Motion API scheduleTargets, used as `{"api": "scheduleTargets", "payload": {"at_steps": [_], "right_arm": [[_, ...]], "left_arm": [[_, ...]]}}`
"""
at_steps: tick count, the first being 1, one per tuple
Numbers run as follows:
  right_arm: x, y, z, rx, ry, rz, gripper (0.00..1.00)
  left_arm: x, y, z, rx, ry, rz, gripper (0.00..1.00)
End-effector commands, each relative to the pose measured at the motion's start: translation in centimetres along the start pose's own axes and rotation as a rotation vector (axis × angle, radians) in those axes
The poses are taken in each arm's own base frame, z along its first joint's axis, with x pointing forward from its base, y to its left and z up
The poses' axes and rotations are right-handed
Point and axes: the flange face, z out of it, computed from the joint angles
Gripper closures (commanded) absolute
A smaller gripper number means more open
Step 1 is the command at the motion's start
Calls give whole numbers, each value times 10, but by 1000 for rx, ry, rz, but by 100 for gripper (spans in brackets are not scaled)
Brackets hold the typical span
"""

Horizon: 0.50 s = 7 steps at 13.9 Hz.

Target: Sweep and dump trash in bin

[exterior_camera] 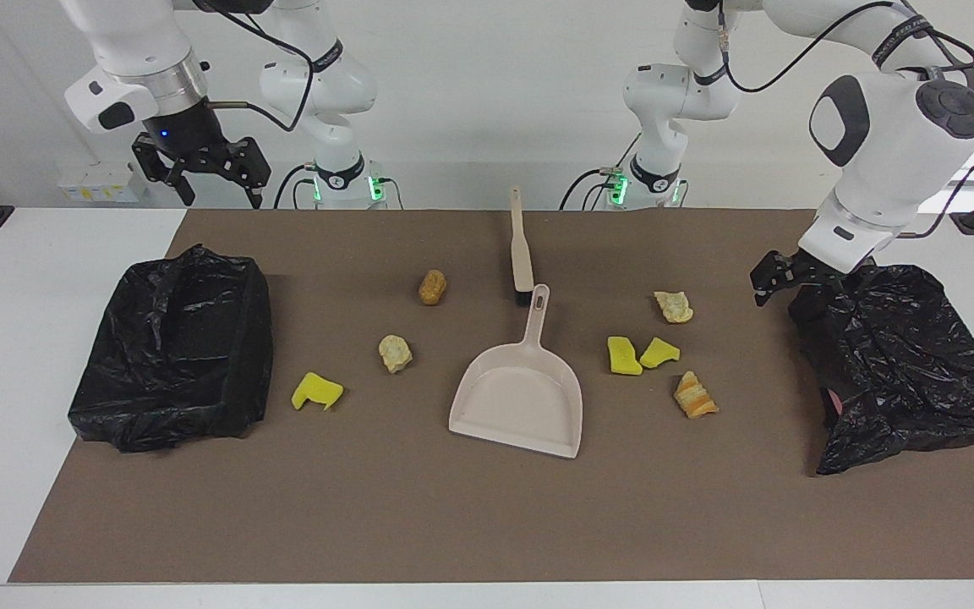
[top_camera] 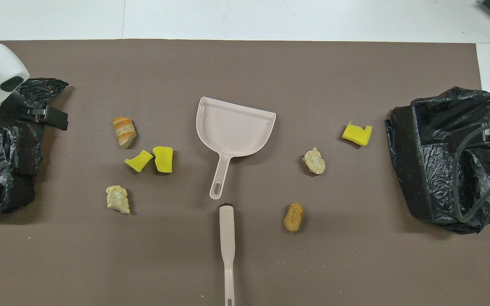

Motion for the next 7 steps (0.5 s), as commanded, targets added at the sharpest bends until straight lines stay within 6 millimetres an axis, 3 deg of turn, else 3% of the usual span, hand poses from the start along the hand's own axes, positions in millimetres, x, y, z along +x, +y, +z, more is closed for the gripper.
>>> {"api": "scheduleTargets", "payload": {"at_steps": [1, 7], "right_arm": [[-3, 3, 1, 2, -1, -3, 0], [-2, 7, 1, 10, 4, 10, 0]], "left_arm": [[-2, -3, -2, -10, 0, 6, 0], [-2, -3, -2, -10, 0, 6, 0]]}}
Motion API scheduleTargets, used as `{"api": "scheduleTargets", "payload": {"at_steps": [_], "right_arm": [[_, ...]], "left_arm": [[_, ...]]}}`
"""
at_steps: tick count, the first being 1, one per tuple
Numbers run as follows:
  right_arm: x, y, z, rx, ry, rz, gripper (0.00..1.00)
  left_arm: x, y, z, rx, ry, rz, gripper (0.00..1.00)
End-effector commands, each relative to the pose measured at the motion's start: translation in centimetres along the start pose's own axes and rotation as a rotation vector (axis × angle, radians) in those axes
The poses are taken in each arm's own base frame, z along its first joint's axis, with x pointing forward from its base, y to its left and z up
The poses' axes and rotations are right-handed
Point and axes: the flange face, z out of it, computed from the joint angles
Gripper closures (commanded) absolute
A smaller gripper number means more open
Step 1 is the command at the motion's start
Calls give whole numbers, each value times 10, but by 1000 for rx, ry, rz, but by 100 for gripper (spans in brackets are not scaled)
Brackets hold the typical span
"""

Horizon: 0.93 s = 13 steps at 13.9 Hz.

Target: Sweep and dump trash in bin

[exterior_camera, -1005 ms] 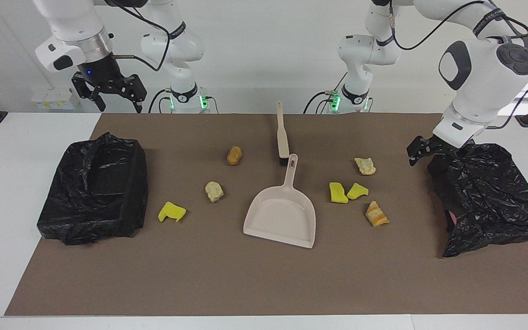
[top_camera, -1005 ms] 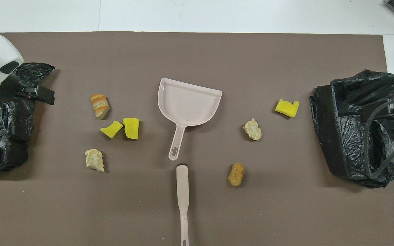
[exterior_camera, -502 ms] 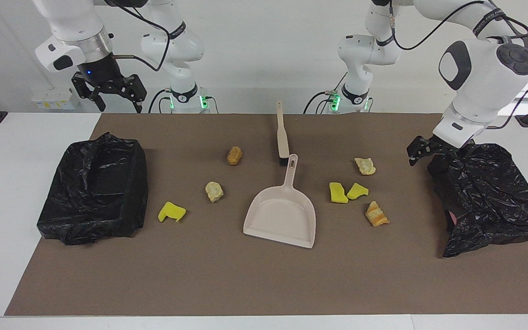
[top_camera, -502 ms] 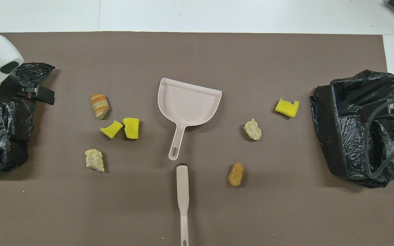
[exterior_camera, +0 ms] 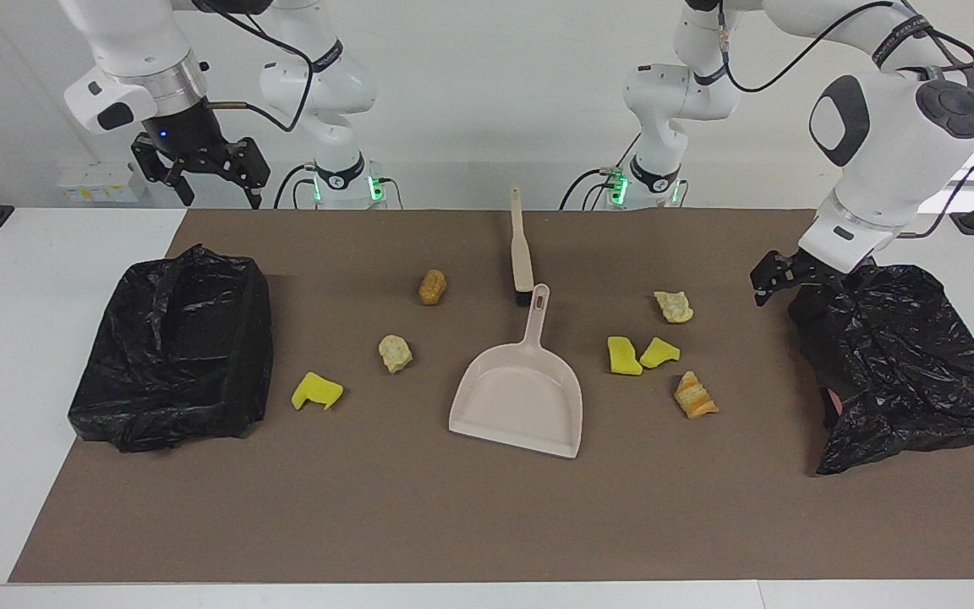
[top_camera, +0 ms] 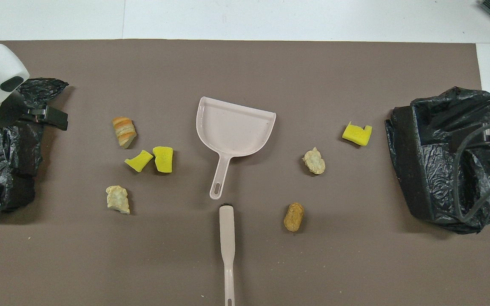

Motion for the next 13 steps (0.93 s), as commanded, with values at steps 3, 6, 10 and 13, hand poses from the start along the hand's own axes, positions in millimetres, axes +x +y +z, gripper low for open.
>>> {"api": "scheduleTargets", "payload": {"at_steps": [3, 6, 10, 13], "right_arm": [[2, -3, 0, 14, 42, 34, 0], [5, -27, 2, 22, 58, 113, 0], [23, -90, 29, 33, 74, 125, 0], [41, -145, 62, 46, 93, 153, 0]], "left_arm": [[-2, -3, -2, -10, -2, 6, 0], [-2, -3, -2, -10, -2, 6, 0], [-2, -3, -2, -10, -2, 6, 0], [-3, -4, -2, -6, -10, 5, 0]]}}
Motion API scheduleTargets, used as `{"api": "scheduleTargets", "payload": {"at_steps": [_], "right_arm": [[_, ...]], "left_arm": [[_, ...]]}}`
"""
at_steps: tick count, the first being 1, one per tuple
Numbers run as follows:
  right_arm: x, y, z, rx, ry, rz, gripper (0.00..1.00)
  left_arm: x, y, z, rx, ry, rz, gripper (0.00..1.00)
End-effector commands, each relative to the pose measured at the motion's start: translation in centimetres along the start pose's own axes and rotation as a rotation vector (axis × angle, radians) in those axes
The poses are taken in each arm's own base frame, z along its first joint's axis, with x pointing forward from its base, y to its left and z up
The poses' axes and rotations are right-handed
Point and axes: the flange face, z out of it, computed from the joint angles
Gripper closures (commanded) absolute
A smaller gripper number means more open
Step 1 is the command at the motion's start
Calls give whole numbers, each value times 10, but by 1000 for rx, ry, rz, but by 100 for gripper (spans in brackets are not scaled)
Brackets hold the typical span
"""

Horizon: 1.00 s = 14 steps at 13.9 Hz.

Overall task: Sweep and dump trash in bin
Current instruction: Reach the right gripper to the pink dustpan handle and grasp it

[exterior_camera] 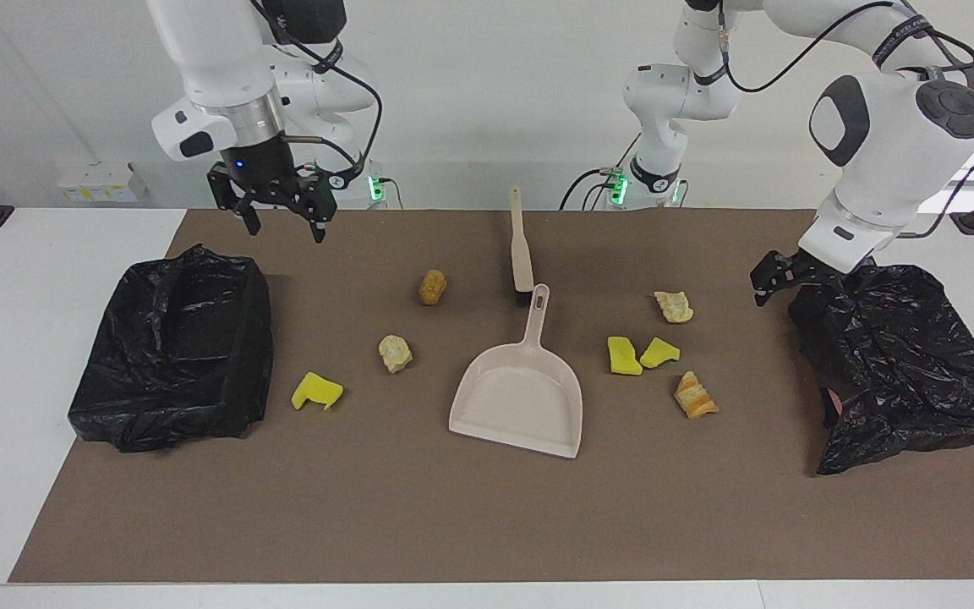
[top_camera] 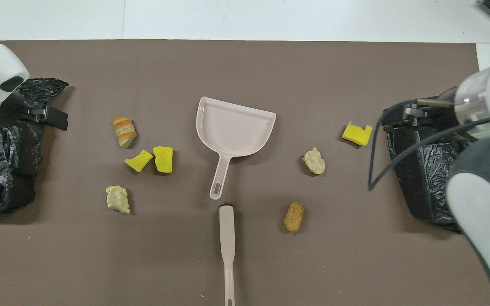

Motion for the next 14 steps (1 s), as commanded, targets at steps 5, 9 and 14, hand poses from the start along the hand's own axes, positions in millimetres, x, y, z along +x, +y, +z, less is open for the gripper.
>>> {"api": "scheduleTargets", "payload": {"at_steps": [5, 9, 14], "right_arm": [[-6, -120, 81, 23, 6, 35, 0], [-16, -183, 140, 43, 4, 54, 0], [-56, -247, 182, 33, -12, 99, 0]], "left_arm": [[-37, -19, -2, -31, -111, -20, 0], [-98, 16, 56, -60, -80, 37, 0], [-141, 56, 118, -71, -118, 106, 0]]}}
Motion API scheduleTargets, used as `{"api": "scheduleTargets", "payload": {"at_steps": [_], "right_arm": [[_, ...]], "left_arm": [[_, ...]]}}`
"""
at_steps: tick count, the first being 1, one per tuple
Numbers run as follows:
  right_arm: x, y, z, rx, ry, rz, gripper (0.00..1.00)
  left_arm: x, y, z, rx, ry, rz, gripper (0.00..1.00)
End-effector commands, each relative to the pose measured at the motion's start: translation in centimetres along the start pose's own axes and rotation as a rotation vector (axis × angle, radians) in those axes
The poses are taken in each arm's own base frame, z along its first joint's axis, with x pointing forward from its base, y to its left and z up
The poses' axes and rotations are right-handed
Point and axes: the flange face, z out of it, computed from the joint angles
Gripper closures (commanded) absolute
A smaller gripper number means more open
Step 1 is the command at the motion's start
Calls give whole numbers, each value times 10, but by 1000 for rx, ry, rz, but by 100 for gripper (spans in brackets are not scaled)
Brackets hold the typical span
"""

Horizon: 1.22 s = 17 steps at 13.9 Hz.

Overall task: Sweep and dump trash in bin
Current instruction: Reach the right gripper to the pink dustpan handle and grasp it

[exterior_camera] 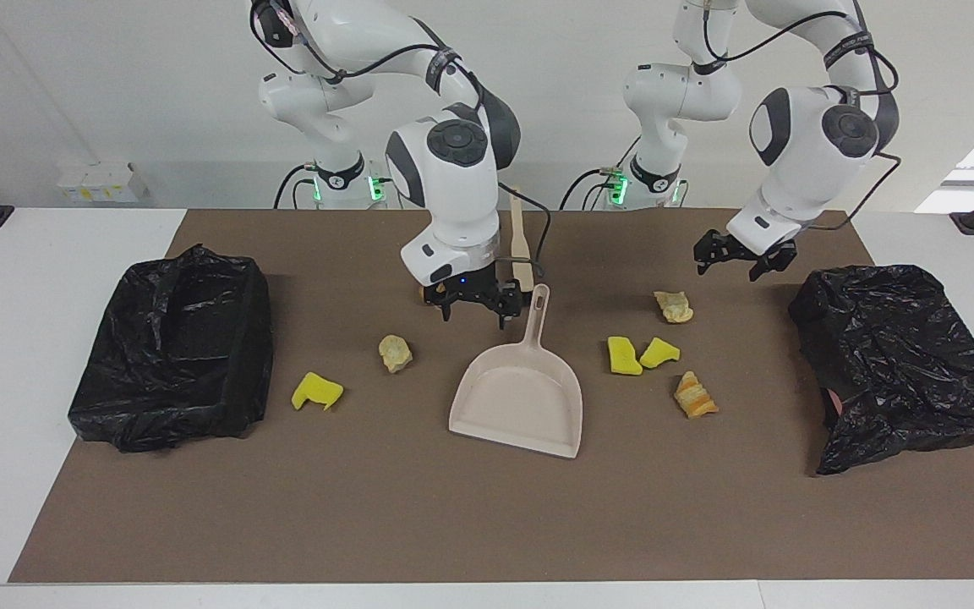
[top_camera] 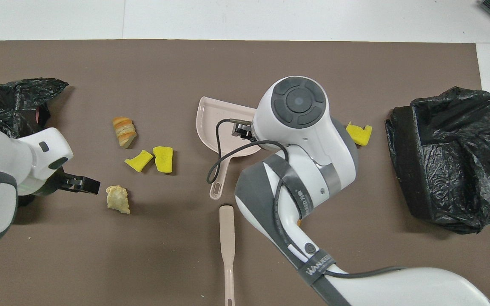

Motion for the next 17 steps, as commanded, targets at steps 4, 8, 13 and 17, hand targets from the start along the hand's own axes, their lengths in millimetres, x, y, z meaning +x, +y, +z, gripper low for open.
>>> {"api": "scheduleTargets", "payload": {"at_steps": [4, 8, 13, 17], "right_arm": [[-45, -40, 54, 23, 10, 57, 0], [-56, -61, 69, 40, 26, 44, 0], [-72, -74, 93, -1, 8, 5, 0], [-73, -73, 96, -17, 0, 4, 38]], "left_arm": [[-57, 52, 66, -20, 78, 89, 0], [-97, 92, 82, -46, 132, 84, 0], [-131, 176, 83, -66, 134, 17, 0], [-159, 244, 89, -84, 152, -14, 0]]}}
